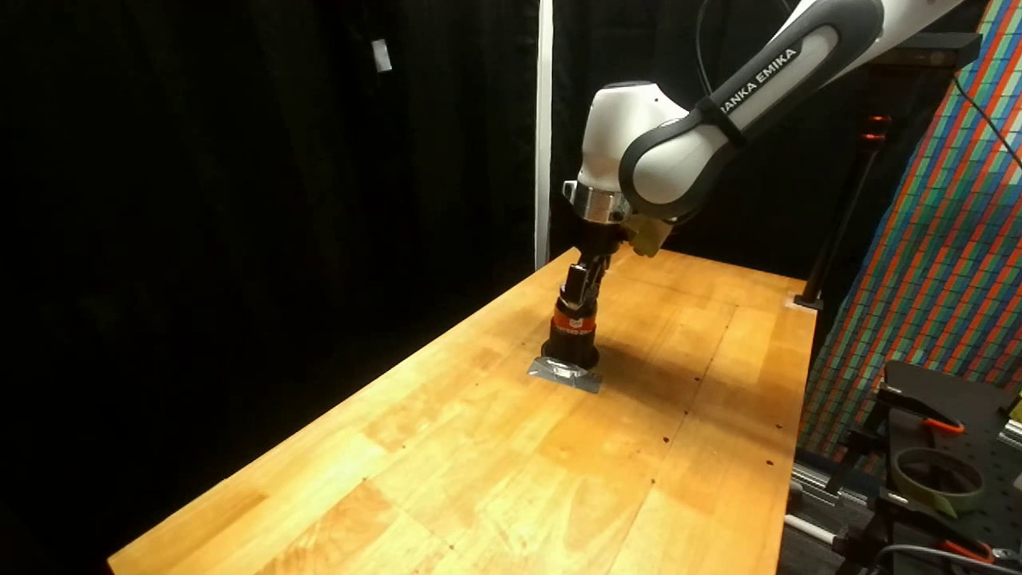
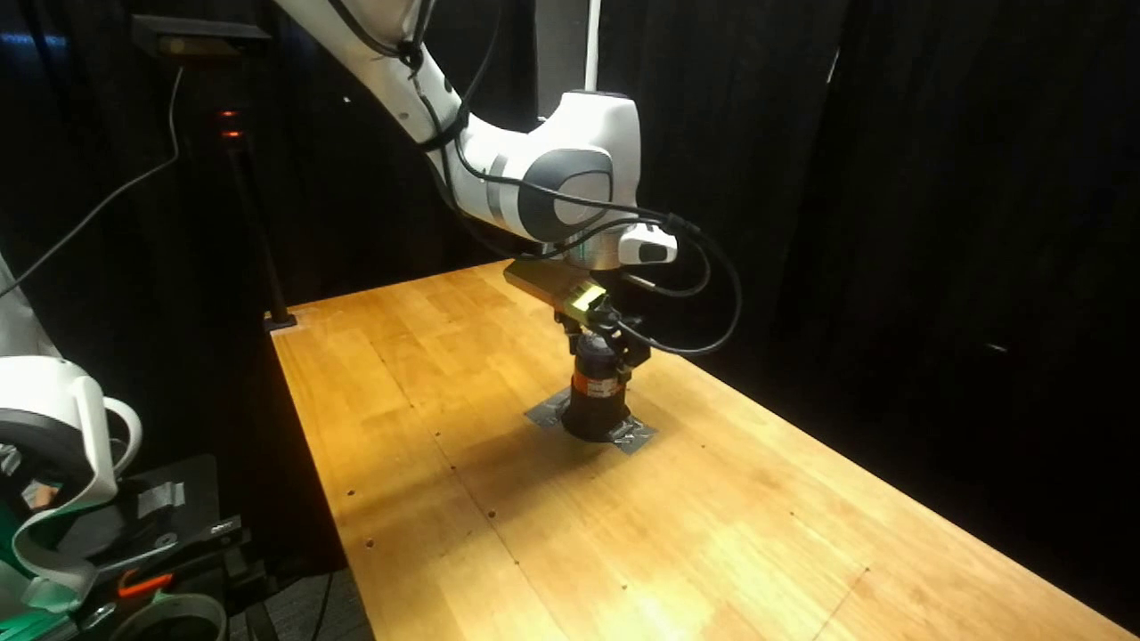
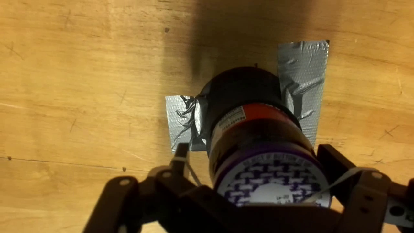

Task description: Put the rubber band on the cup

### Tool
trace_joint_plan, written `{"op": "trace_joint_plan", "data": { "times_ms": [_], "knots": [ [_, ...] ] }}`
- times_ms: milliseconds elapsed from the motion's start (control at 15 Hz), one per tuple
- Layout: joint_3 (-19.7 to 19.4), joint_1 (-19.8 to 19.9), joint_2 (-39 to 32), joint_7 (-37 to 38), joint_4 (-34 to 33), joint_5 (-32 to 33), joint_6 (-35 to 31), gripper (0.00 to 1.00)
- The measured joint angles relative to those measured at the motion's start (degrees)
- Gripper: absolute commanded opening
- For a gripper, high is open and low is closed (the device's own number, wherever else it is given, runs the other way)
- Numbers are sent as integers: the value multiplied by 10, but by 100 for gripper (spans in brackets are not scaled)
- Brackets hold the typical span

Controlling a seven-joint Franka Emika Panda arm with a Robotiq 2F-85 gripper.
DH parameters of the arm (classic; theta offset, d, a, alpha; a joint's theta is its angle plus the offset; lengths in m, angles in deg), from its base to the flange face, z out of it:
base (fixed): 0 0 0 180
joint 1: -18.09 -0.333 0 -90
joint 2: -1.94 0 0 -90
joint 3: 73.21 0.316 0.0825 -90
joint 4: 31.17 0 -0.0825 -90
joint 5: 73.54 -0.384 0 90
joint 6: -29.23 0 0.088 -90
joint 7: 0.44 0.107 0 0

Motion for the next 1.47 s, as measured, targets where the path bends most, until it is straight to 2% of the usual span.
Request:
{"op": "trace_joint_plan", "data": {
  "times_ms": [867,933,1133,1467],
  "knots": [
    [30,67,68,-95,107,-129,-20,100],
    [30,69,70,-100,114,-134,-22,79],
    [30,70,80,-108,142,-136,-49,59],
    [31,66,115,-114,229,-129,-175,20]
  ]
}}
